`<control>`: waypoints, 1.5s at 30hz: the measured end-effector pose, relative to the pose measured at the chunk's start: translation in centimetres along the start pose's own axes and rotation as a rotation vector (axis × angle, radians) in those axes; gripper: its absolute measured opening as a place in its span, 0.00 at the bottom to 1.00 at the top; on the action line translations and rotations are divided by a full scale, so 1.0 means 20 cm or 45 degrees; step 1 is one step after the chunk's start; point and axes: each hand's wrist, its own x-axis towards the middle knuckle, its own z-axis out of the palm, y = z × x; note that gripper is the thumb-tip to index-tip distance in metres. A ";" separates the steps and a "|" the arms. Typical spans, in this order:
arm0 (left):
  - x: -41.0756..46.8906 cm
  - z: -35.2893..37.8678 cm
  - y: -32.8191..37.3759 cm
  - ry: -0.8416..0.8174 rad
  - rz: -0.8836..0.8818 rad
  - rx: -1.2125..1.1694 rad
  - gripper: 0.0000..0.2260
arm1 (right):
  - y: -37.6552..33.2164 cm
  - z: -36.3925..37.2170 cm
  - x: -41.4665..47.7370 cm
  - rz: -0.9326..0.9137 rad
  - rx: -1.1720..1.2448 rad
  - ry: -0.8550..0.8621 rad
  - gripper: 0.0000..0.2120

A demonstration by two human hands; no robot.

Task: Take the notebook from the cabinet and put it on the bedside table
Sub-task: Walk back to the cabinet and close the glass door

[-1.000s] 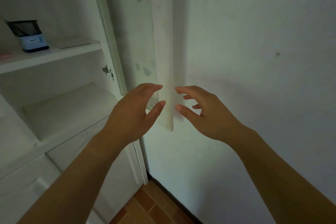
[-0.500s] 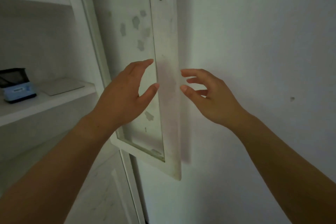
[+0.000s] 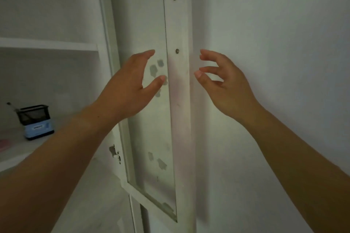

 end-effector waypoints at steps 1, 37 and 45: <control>0.02 -0.01 0.00 0.006 -0.002 0.019 0.28 | 0.01 0.00 0.02 -0.005 0.018 -0.009 0.22; 0.37 -0.04 0.16 0.241 -0.026 -0.074 0.33 | 0.13 0.15 0.14 -0.225 0.367 -0.294 0.26; 0.20 -0.27 0.08 0.262 0.006 -0.190 0.28 | -0.06 0.34 0.05 -0.297 0.196 -0.294 0.24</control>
